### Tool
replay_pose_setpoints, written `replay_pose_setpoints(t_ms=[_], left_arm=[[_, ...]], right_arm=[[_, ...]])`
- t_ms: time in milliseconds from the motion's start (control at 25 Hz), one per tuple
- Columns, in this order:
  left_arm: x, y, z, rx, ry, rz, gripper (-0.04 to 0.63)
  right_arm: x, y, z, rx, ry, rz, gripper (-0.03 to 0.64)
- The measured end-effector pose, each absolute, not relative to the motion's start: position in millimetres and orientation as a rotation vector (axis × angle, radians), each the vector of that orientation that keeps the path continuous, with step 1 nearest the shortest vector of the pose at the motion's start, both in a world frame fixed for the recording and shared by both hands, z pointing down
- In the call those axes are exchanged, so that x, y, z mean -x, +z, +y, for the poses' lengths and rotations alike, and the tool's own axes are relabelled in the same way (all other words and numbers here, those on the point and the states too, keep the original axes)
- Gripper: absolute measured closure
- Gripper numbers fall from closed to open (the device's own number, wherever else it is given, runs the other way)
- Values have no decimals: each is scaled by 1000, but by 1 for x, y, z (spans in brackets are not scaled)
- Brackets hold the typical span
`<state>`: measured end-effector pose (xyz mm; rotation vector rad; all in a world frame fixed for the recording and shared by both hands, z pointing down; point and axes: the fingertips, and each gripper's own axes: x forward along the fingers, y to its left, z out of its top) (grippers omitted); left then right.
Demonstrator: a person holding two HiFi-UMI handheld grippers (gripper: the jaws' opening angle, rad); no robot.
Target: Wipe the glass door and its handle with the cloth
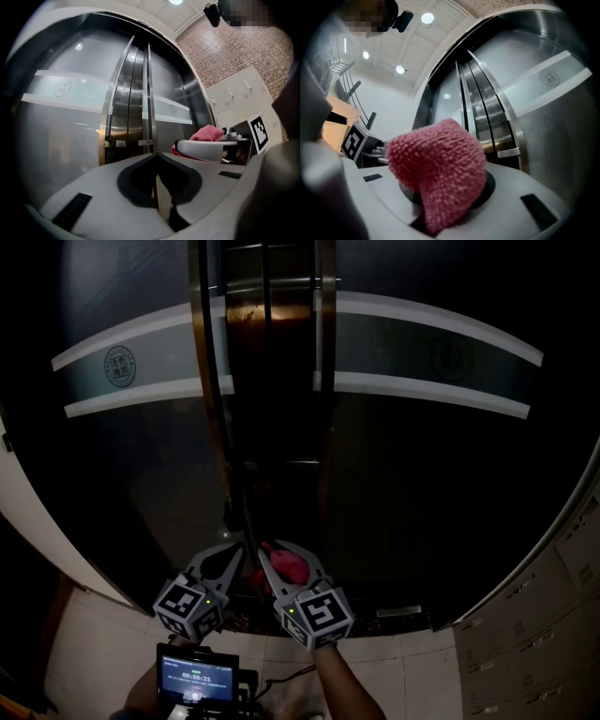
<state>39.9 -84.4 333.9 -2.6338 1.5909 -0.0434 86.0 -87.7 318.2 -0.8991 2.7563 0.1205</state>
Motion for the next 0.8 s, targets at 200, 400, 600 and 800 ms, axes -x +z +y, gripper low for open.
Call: replay_pose_setpoints(t_ms=[200, 400, 600, 800], left_arm=[[-27, 334, -85, 2656, -36, 1531, 584], [-17, 329, -87, 2696, -24, 1492, 586], [-2, 310, -103, 2709, -1, 1420, 584], [-7, 267, -117, 2726, 33, 1291, 584]], right_arm=[[-70, 315, -83, 931, 139, 2744, 537], [-54, 315, -86, 969, 140, 2752, 537], [-45, 294, -98, 998, 162, 2752, 537], [-53, 231, -120, 1012, 256, 2706, 537]])
